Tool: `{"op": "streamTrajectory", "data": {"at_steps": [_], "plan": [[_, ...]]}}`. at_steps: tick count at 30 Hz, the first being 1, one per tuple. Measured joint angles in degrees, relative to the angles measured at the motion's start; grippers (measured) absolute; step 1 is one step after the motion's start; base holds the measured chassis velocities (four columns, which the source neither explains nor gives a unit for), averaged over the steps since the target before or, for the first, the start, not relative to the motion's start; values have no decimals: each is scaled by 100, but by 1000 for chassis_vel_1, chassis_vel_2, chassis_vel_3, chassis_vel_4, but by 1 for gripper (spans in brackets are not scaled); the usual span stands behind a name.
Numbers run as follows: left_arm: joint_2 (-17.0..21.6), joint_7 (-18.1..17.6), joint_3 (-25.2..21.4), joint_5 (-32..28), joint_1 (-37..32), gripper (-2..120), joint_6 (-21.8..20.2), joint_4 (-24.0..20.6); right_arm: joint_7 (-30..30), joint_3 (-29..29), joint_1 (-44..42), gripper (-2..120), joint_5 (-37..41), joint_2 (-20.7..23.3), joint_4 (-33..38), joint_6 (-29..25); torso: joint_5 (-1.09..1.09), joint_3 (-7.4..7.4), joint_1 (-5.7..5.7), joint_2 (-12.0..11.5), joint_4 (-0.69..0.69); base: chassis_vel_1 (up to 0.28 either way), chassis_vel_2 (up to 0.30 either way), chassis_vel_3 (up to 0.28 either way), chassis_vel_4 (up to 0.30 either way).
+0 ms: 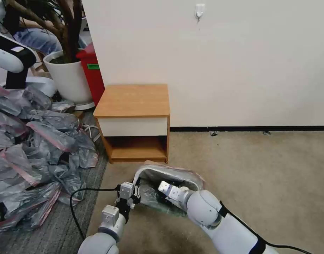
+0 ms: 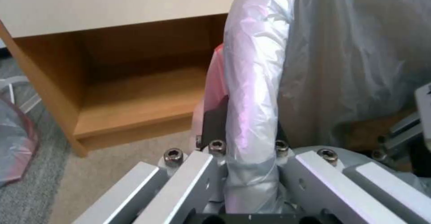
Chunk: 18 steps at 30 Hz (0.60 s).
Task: Pick up the garbage bag from the table and place it over the trash can.
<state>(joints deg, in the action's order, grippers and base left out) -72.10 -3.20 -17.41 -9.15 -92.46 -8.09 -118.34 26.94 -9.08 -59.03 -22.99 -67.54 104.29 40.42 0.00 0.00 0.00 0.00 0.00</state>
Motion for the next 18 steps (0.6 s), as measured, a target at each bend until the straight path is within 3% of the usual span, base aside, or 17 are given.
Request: {"op": "streamTrajectory", "data": {"at_steps": [18], "plan": [[-11, -39, 12, -201, -70, 3, -132, -139, -12, 173, -132, 0, -118, -43, -215, -11, 0, 0, 0, 0, 0, 0, 0, 0, 0]]}}
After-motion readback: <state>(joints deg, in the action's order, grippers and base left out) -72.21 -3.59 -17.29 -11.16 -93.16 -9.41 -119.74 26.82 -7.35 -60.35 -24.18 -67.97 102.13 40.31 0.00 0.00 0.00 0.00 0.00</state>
